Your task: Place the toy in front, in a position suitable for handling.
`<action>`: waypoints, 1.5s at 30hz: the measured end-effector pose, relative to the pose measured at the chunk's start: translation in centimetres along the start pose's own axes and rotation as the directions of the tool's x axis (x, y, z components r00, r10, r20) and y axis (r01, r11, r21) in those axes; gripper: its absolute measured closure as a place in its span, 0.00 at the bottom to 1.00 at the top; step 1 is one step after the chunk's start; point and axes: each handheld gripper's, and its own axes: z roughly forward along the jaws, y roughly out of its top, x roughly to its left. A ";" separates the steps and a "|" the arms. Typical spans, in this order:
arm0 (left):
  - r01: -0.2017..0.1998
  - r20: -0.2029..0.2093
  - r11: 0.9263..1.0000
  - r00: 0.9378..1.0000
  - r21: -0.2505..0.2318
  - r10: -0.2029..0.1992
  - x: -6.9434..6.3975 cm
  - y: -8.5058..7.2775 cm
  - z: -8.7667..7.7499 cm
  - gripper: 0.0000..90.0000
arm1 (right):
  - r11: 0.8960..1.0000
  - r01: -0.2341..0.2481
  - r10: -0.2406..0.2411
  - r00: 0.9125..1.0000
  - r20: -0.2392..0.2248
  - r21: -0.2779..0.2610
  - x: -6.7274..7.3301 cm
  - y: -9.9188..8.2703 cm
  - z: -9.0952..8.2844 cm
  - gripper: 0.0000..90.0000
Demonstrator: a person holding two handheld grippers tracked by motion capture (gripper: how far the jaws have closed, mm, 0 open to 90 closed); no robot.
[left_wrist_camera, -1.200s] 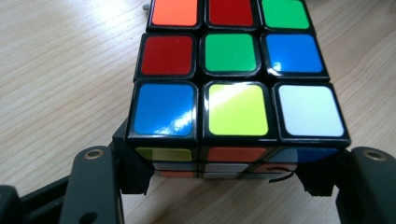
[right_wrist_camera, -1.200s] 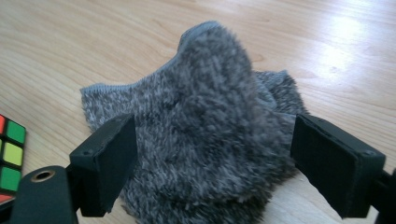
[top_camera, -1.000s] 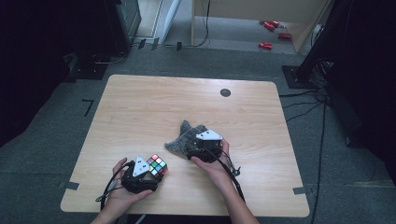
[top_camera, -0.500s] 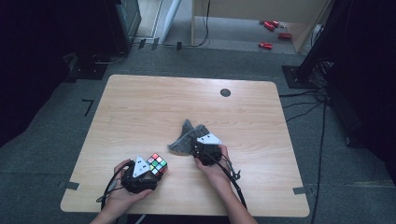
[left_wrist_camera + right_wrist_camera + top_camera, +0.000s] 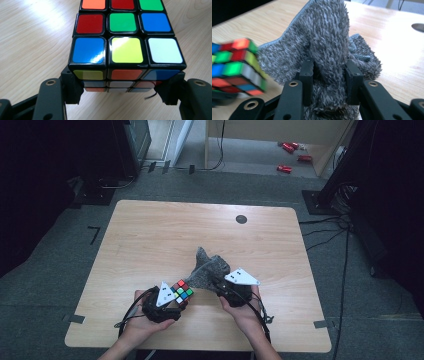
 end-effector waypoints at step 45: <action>-0.076 0.045 0.997 0.996 0.030 0.075 -2.1 3.9 1.7 0.39 | 0.994 -0.110 0.111 0.992 -0.051 0.028 1.4 0.4 -1.4 0.76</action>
